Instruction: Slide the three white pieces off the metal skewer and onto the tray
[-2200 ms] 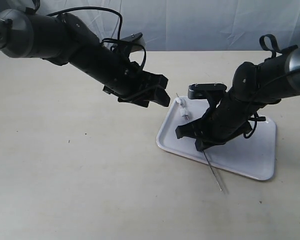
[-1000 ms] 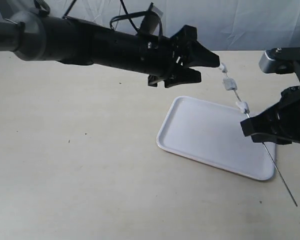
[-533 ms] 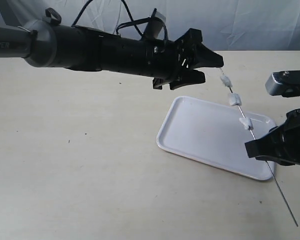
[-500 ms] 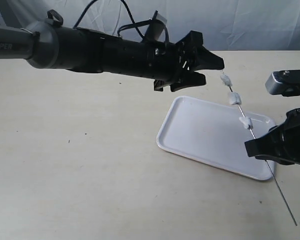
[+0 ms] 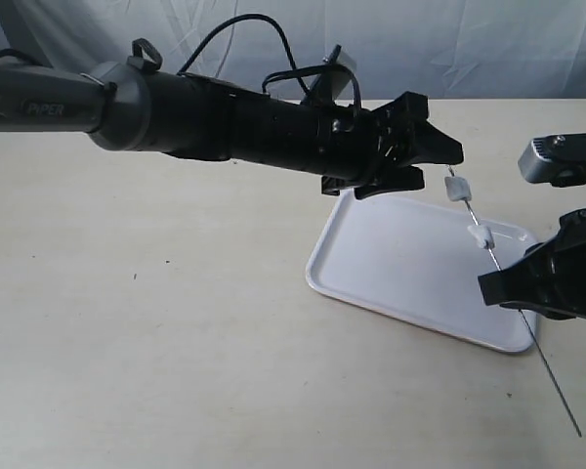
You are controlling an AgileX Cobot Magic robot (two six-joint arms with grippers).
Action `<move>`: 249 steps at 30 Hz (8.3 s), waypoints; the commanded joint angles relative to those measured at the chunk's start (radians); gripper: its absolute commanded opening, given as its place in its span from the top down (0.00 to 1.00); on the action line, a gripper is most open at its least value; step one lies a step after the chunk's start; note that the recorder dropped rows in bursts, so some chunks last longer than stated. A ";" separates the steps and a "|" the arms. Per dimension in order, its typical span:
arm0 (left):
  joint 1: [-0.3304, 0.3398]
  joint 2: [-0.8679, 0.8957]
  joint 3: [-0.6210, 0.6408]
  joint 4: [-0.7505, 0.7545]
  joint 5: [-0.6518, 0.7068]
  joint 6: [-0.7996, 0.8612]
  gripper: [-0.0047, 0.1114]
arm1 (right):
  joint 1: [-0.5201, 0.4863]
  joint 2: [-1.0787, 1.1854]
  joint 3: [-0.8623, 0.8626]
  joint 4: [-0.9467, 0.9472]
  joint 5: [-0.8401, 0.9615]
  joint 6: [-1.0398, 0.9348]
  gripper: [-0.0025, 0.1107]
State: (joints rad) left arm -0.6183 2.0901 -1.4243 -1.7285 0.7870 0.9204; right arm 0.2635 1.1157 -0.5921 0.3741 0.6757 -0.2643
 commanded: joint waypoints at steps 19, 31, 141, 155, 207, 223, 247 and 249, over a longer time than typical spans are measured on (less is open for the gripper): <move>-0.038 -0.002 -0.056 -0.016 -0.071 -0.057 0.46 | -0.006 -0.010 0.023 -0.056 -0.043 -0.011 0.98; -0.042 -0.002 -0.067 -0.016 -0.058 -0.057 0.64 | -0.006 -0.010 0.056 -0.056 -0.073 -0.011 0.98; -0.009 -0.002 -0.067 -0.016 0.039 0.078 0.96 | -0.006 -0.063 0.058 0.041 0.019 -0.057 0.98; 0.008 -0.003 -0.116 -0.016 -0.017 0.088 0.96 | -0.002 -0.063 0.120 0.082 0.041 -0.083 0.98; 0.021 -0.002 -0.169 0.427 -0.082 -0.109 0.96 | 0.067 -0.152 0.090 0.054 0.063 -0.051 0.98; 0.055 -0.002 -0.165 0.551 0.118 -0.230 0.76 | 0.067 -0.216 -0.011 -0.137 0.137 0.110 0.98; 0.047 -0.002 -0.161 0.053 0.431 0.064 0.54 | 0.064 -0.234 -0.011 -0.267 0.103 0.242 0.98; 0.022 -0.002 -0.161 0.033 0.406 0.064 0.55 | 0.064 -0.221 -0.011 -0.263 0.089 0.242 0.98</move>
State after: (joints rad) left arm -0.5607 2.0983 -1.5863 -1.6493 1.2058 0.9959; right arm 0.3303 0.8852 -0.5945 0.1221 0.7935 -0.0297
